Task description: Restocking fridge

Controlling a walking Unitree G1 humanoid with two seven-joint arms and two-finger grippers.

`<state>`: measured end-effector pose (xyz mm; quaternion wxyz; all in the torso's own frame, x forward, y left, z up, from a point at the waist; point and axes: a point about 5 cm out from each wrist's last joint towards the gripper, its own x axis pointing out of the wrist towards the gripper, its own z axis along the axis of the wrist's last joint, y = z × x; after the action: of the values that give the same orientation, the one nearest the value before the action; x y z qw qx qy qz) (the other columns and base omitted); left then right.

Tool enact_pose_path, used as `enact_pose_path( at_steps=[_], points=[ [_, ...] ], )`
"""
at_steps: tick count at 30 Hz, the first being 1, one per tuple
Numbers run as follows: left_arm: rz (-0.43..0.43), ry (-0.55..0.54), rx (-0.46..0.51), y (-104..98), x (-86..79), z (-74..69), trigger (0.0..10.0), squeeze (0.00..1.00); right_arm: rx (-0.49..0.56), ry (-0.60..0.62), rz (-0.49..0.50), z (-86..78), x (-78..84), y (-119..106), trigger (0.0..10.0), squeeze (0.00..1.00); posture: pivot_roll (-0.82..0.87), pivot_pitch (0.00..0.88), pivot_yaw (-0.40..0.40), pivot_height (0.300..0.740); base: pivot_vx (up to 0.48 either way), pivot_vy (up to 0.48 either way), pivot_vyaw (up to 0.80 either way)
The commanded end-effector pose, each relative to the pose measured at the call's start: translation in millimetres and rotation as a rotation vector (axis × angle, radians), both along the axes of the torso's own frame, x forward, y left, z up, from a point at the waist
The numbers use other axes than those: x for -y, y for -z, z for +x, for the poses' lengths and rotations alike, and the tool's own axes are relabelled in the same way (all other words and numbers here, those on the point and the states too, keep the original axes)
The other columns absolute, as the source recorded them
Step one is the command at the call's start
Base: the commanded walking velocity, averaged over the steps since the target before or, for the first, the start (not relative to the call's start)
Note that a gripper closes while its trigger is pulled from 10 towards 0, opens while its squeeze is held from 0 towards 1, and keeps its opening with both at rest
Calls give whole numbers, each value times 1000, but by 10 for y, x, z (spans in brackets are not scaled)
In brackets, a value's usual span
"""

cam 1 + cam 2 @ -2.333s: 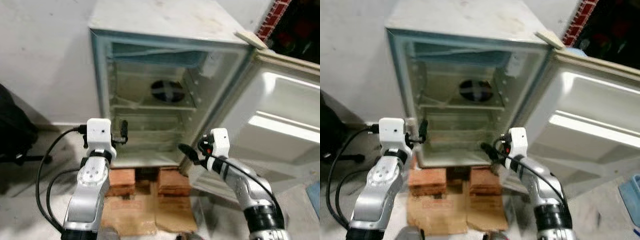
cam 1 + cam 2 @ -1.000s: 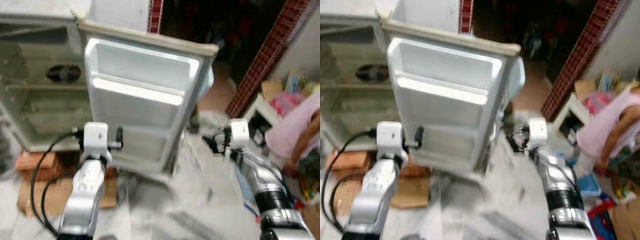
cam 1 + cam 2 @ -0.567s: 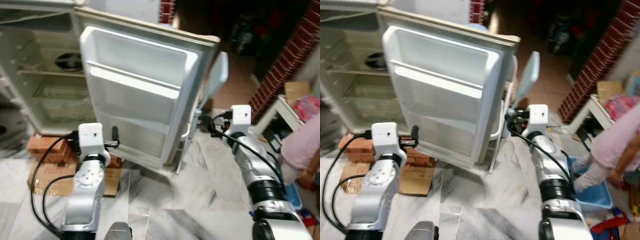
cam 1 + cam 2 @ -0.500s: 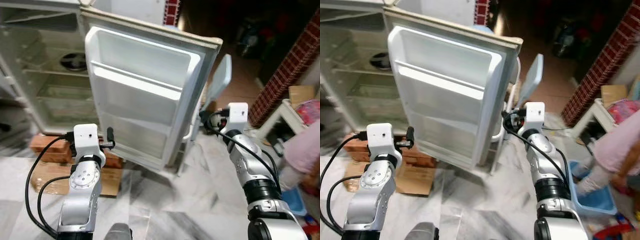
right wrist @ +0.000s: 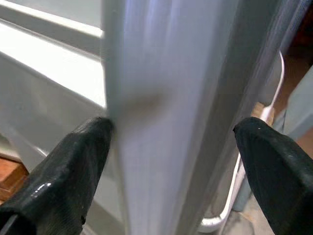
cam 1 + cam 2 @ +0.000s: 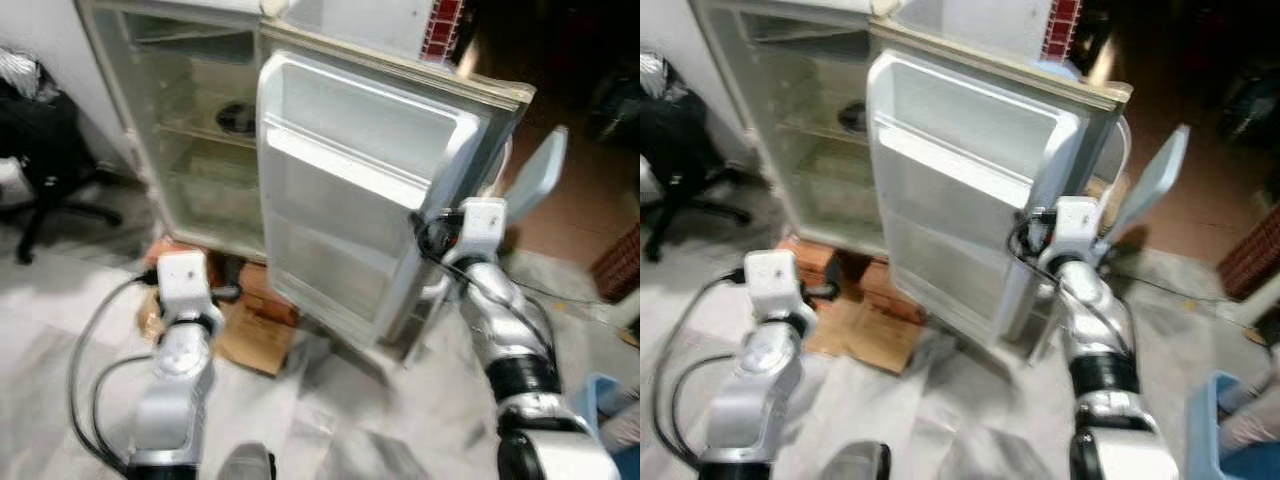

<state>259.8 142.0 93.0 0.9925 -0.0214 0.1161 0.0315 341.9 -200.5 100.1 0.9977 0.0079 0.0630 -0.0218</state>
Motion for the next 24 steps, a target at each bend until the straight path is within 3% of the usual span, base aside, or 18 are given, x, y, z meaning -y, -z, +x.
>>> enact_pose_path(
  at_steps=[1, 4, 8, 9, 10, 12, 13, 14, 15, 16, 19, 22, 24],
  points=[
    [11, -14, -20, 23, -61, 3, 10000, 0, 51, -18, 10, 111, -114, -150, 10000, 0, 89, 0, -72, 740, 0, 0, 681],
    [10, -17, -27, 31, -63, 0, 10000, 0, 44, -33, 36, 147, -160, -162, 10000, 0, 91, 0, -74, 740, 0, 0, 562],
    [10, -21, -35, 36, -63, -3, 10000, 0, 56, -152, 141, 180, -335, -206, 10000, 0, 92, 0, -75, 740, 0, 0, 0],
    [9, -20, -34, 35, -63, -1, 10000, 0, 69, -214, 182, 179, -411, -238, 10000, 0, 90, 0, -74, 740, 0, 0, 0],
    [9, -18, -36, 37, -62, 0, 10000, 0, 94, -363, 264, 154, -578, -316, 10000, 0, 88, 0, -73, 740, 0, 0, 0],
    [9, -15, -42, 42, -62, -1, 10000, 0, 107, -489, 335, 104, -696, -384, 10000, 0, 88, 0, -73, 740, 0, 0, 0],
    [9, -13, -46, 46, -60, -1, 10000, 0, 112, -586, 389, 46, -763, -435, 10000, 0, 88, 0, -73, 740, 0, 0, 0],
    [10, -9, -53, 53, -58, 0, 10000, 0, 124, -767, 470, -97, -842, -534, 10000, 0, 87, 0, -72, 740, 0, 0, 0],
    [10, -9, -53, 53, -58, 0, 10000, 0, 124, -767, 470, -97, -842, -534, 10000, 0, 87, 0, -72, 740, 0, 0, 0],
    [11, -8, -56, 56, -58, 0, 10000, 0, 127, -843, 501, -167, -860, -573, 10000, 0, 86, 0, -71, 740, 0, 0, 0],
    [13, -6, -65, 65, -57, -2, 10000, 0, 116, -924, 569, -253, -756, -616, 10000, 0, 87, 0, -72, 740, 0, 0, 0],
    [16, -6, -73, 73, -59, -5, 10000, 0, 88, -901, 534, -241, -633, -558, 10000, 0, 86, 0, -72, 740, 0, 0, 0],
    [26, -6, -102, 101, -63, -18, 10000, 0, 8, -848, 391, -209, -447, -380, 10000, 0, 87, 0, -70, 740, 0, 0, 0]
  ],
)
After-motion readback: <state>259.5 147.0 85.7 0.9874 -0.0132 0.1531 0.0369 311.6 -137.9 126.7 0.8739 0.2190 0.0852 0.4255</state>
